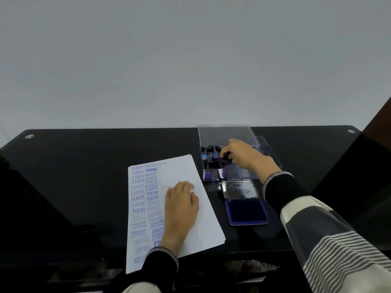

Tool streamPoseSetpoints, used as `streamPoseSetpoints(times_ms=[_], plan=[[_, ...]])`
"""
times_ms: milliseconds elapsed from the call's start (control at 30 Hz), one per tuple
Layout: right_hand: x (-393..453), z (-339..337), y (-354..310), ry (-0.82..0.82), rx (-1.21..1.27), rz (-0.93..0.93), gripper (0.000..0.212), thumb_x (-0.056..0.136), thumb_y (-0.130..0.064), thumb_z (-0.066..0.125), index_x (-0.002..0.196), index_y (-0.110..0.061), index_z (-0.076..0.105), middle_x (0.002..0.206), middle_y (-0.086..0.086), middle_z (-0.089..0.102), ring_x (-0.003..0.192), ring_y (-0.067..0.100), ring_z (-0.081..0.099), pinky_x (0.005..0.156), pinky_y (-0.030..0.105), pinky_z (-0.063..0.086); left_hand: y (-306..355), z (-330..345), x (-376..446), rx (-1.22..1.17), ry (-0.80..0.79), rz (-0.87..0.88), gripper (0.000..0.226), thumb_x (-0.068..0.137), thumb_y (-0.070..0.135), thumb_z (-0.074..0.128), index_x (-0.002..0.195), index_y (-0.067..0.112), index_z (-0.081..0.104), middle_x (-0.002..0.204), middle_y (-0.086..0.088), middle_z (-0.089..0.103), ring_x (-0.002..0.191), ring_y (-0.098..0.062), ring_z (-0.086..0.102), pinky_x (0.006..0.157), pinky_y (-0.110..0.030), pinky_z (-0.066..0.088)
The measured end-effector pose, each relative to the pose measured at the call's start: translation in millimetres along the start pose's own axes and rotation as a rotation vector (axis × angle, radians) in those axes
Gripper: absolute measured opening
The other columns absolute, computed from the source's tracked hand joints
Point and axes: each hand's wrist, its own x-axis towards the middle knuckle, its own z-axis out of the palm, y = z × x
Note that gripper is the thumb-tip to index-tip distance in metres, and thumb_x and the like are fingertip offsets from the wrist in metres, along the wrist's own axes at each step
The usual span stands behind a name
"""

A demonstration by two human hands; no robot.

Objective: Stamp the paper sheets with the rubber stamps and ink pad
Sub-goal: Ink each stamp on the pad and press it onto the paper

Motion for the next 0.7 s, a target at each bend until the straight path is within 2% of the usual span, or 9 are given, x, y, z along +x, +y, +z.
streamPoseSetpoints(times_ms=[100, 200, 333, 400, 500, 700], plan=[[1.6, -4.7, -1.1, -0.060, -0.108, -0.032, 0.040, 0.084, 0.012, 0.045, 0.099, -0.017, 0.067, 0.094, -0.001, 0.042, 0.089, 0.024, 0.053, 0.070, 0.031, 0.037, 0.4, -0.8, -0.2, 0.002, 0.001, 0.005, 0.025, 0.097, 0.022, 0.044, 0.119, 0.021, 0.056, 0.125, 0.009, 0.055, 0.124, -0.012, 0.045, 0.117, -0.036, 0.022], [1.0, -7.7, -2.7, -0.058, -0.206, -0.064, 0.041, 0.083, 0.011, 0.049, 0.097, -0.020, 0.070, 0.092, -0.005, 0.046, 0.093, 0.023, 0.056, 0.067, 0.031, 0.039, 1.1, -1.1, 0.1, 0.000, 0.002, 0.005, 0.025, 0.097, 0.022, 0.045, 0.120, 0.021, 0.056, 0.126, 0.008, 0.055, 0.125, -0.012, 0.045, 0.117, -0.036, 0.021], [-1.3, -6.2, -5.1, -0.076, -0.236, -0.087, 0.041, 0.083, 0.008, 0.052, 0.101, -0.024, 0.072, 0.107, -0.002, 0.062, 0.096, 0.023, 0.060, 0.067, 0.029, 0.042, 1.3, -1.7, -0.4, 0.007, 0.007, 0.007, 0.025, 0.097, 0.023, 0.044, 0.119, 0.021, 0.056, 0.126, 0.008, 0.054, 0.123, -0.011, 0.046, 0.117, -0.033, 0.019], [-2.7, -2.4, -2.8, -0.085, -0.225, -0.067, 0.040, 0.083, 0.007, 0.053, 0.101, -0.023, 0.072, 0.109, -0.001, 0.065, 0.096, 0.024, 0.062, 0.069, 0.030, 0.045, 0.6, -1.6, -0.8, 0.007, 0.005, 0.007, 0.025, 0.097, 0.023, 0.044, 0.120, 0.021, 0.056, 0.126, 0.009, 0.054, 0.124, -0.011, 0.045, 0.118, -0.033, 0.018], [-5.5, 2.7, 2.5, -0.119, -0.205, -0.012, 0.040, 0.084, 0.006, 0.053, 0.106, -0.022, 0.071, 0.116, 0.003, 0.065, 0.101, 0.026, 0.061, 0.080, 0.036, 0.051, 1.2, -2.0, -0.9, 0.008, 0.007, 0.009, 0.026, 0.097, 0.023, 0.043, 0.119, 0.021, 0.056, 0.125, 0.009, 0.054, 0.123, -0.011, 0.045, 0.117, -0.032, 0.018], [-4.9, 5.9, 1.6, -0.184, -0.233, 0.032, 0.039, 0.088, -0.001, 0.054, 0.114, -0.027, 0.068, 0.123, 0.009, 0.058, 0.111, 0.029, 0.054, 0.087, 0.039, 0.048, 1.5, -2.6, -0.8, 0.024, 0.003, 0.014, 0.026, 0.098, 0.023, 0.042, 0.120, 0.021, 0.055, 0.126, 0.008, 0.054, 0.124, -0.011, 0.045, 0.117, -0.032, 0.018]])
